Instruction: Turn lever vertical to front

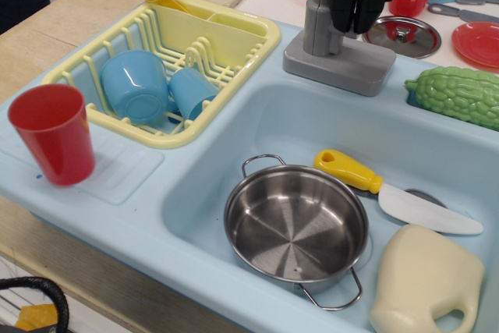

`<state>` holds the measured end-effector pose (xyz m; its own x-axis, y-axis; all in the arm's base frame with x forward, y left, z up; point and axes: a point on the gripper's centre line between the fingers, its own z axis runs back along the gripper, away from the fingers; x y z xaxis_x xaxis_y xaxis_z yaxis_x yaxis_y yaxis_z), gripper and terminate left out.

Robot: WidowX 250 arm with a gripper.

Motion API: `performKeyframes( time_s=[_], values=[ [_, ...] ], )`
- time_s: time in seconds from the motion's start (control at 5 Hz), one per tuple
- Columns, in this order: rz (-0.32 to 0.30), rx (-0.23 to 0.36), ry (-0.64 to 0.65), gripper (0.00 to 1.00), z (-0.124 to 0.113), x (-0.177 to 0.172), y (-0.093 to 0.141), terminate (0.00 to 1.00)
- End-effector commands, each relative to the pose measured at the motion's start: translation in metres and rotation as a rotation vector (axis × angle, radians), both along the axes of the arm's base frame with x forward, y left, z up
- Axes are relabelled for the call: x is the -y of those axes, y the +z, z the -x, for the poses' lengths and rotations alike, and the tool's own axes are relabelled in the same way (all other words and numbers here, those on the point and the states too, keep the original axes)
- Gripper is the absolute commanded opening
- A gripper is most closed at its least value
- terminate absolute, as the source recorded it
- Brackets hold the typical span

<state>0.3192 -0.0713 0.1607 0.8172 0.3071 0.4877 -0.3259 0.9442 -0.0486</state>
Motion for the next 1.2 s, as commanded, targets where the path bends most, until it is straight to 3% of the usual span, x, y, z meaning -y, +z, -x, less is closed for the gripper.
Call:
performKeyframes(
  time_s=[0.0,0.6,0.8,1.0],
  values=[
    [0.048,-0.026,0.013,0.0,0.021,0.006,-0.011,0.0],
    [0.122,-0.035,0.06,0.0,0.038,0.009,-0.031,0.0],
    [0.12,-0.059,0.029,1.0,0.041,0.01,-0.025,0.0],
    [0.12,-0.059,0.029,1.0,0.041,0.01,-0.025,1.0]
  ],
)
